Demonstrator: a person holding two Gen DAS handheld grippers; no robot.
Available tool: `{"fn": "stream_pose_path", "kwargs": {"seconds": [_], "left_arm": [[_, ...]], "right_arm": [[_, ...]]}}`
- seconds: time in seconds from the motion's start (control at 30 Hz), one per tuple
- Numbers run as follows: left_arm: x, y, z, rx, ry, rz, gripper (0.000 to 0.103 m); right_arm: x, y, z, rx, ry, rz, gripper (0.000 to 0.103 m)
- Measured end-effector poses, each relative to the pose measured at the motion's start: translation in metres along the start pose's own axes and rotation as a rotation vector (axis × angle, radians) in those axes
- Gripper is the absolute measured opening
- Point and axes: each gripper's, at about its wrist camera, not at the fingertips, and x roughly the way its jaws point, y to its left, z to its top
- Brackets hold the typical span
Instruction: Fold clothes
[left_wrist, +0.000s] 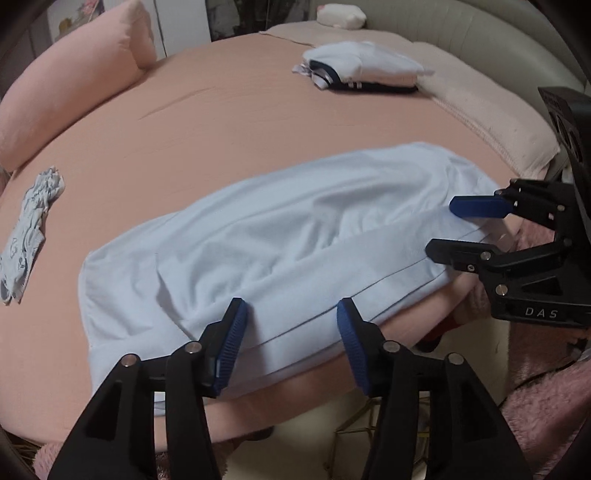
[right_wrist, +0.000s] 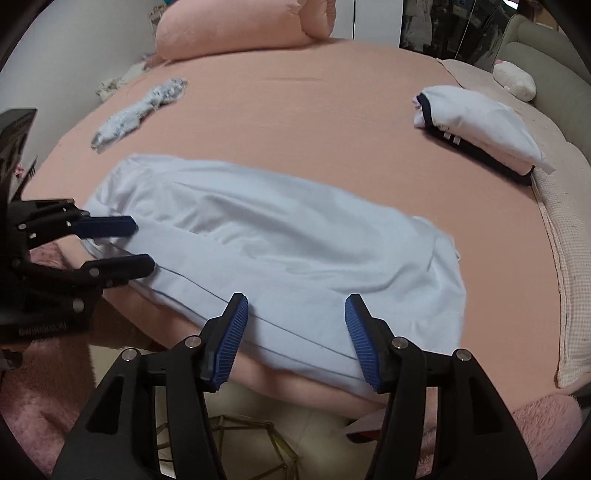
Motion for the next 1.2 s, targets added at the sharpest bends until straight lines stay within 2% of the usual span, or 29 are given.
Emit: {"fn": "stream_pose_path", "kwargs": {"seconds": [0.07, 0.13, 0.2, 0.27, 0.3, 0.37, 0.43, 0.67, 0.7, 0.77, 0.83, 0.9, 0.97, 1.0, 1.07, 1.1, 1.13, 1.17, 1.2], "left_arm": [[0.003, -0.007, -0.004, 0.008, -0.007, 0.009, 0.057], [0.005, -0.005, -0.007, -0.004, -0.027, 0.009, 0.057], [0.008, -0.002, -0.009, -0.030, -0.059, 0.007, 0.056], [0.009, 0.000, -0.008, -0.066, -0.073, 0.005, 0.037], [0.008, 0.001, -0.006, -0.075, -0.083, 0.002, 0.023], [0.000, 0.003, -0.005, -0.095, -0.114, -0.011, 0.016], [-0.008, 0.005, -0.006, -0.102, -0.139, -0.026, 0.008], [-0.029, 0.005, -0.012, -0.102, -0.188, -0.113, 0.003], [-0.033, 0.005, -0.014, -0.096, -0.196, -0.117, 0.003], [-0.036, 0.007, -0.015, -0.077, -0.184, -0.096, 0.003], [-0.029, 0.013, -0.019, -0.088, -0.124, -0.129, 0.004], [-0.017, 0.019, -0.024, -0.103, -0.036, -0.168, 0.006], [-0.004, 0.029, -0.030, -0.151, 0.046, -0.174, 0.008], [-0.005, 0.037, -0.033, -0.195, 0.049, -0.201, 0.008], [-0.021, 0.052, -0.034, -0.266, -0.037, -0.269, 0.009], [-0.030, 0.059, -0.033, -0.299, -0.090, -0.288, 0.020], [-0.038, 0.066, -0.033, -0.332, -0.143, -0.307, 0.045], [-0.042, 0.073, -0.033, -0.368, -0.179, -0.305, 0.057], [-0.040, 0.081, -0.033, -0.401, -0.193, -0.288, 0.063]], "right_arm": [[0.006, -0.005, -0.003, 0.001, 0.006, 0.003, 0.058], [0.005, -0.015, -0.006, 0.031, -0.006, 0.019, 0.064], [0.006, -0.019, -0.011, 0.056, -0.021, 0.037, 0.065], [0.008, -0.021, -0.012, 0.063, -0.030, 0.045, 0.065], [0.006, -0.020, -0.011, 0.059, -0.035, 0.047, 0.062], [0.003, -0.019, -0.010, 0.047, -0.049, 0.050, 0.055], [0.000, -0.019, -0.009, 0.057, -0.058, 0.054, 0.054], [-0.010, -0.031, -0.008, 0.158, -0.087, 0.143, 0.056], [-0.012, -0.029, -0.007, 0.154, -0.099, 0.152, 0.060], [-0.016, -0.025, -0.006, 0.130, -0.114, 0.166, 0.064], [-0.016, -0.019, -0.006, 0.102, -0.112, 0.173, 0.064], [-0.011, -0.017, -0.006, 0.095, -0.088, 0.126, 0.064], [-0.006, -0.020, -0.006, 0.107, -0.060, 0.091, 0.064], [-0.005, -0.027, -0.007, 0.135, -0.050, 0.107, 0.064], [-0.014, -0.042, -0.006, 0.217, -0.072, 0.172, 0.064], [-0.020, -0.049, -0.006, 0.254, -0.100, 0.191, 0.064], [-0.021, -0.053, -0.006, 0.269, -0.113, 0.181, 0.064], [-0.021, -0.056, -0.005, 0.275, -0.115, 0.158, 0.064], [-0.016, -0.057, -0.005, 0.268, -0.091, 0.136, 0.064]]}}
